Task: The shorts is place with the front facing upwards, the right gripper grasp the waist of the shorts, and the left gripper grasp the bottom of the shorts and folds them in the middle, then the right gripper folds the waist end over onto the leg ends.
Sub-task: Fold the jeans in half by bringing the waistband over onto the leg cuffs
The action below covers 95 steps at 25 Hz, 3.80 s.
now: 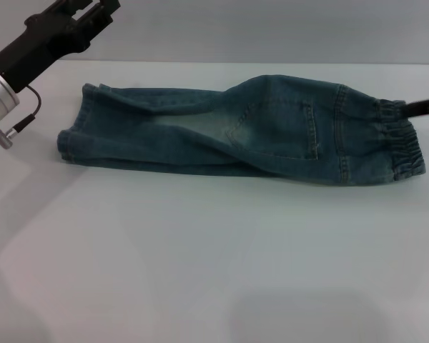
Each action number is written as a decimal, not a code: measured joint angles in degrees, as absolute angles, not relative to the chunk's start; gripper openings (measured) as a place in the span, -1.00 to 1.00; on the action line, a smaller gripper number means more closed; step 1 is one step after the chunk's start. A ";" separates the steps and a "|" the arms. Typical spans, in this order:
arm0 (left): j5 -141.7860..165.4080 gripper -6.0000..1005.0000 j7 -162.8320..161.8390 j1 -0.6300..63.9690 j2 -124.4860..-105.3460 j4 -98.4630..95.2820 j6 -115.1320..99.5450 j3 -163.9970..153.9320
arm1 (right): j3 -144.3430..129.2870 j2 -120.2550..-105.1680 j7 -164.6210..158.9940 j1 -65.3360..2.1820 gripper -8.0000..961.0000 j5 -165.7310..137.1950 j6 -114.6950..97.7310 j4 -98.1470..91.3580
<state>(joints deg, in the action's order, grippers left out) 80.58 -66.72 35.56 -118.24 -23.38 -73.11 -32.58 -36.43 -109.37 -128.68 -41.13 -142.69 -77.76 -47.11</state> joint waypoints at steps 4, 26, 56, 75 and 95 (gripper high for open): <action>78.29 0.20 -65.13 34.99 -118.18 -21.92 -73.70 -32.76 | -39.15 -110.74 -129.22 -41.28 0.53 -142.84 -78.36 -46.90; 77.46 0.18 -65.33 33.44 -118.14 -20.58 -75.14 -32.96 | -43.24 -111.33 -132.01 -40.72 0.53 -149.66 -80.65 -50.26; 77.42 0.15 -65.23 33.31 -118.10 -18.44 -75.24 -32.92 | -44.12 -116.60 -128.47 -38.13 0.01 -150.74 -70.90 -49.70; 77.81 0.12 -55.95 34.69 -118.58 -14.61 -74.62 -37.63 | -42.04 -116.75 -130.96 -32.84 -0.96 -137.98 -89.72 -71.47; 77.98 0.01 -43.55 47.06 -119.11 2.37 -61.76 -41.23 | -37.28 -116.61 -137.21 -32.44 -0.96 -132.56 -112.28 -92.11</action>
<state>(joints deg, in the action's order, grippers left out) 77.98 -43.54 47.06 -119.11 2.37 -61.76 -41.23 -37.28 -116.61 -137.21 -32.44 -132.56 -112.28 -92.11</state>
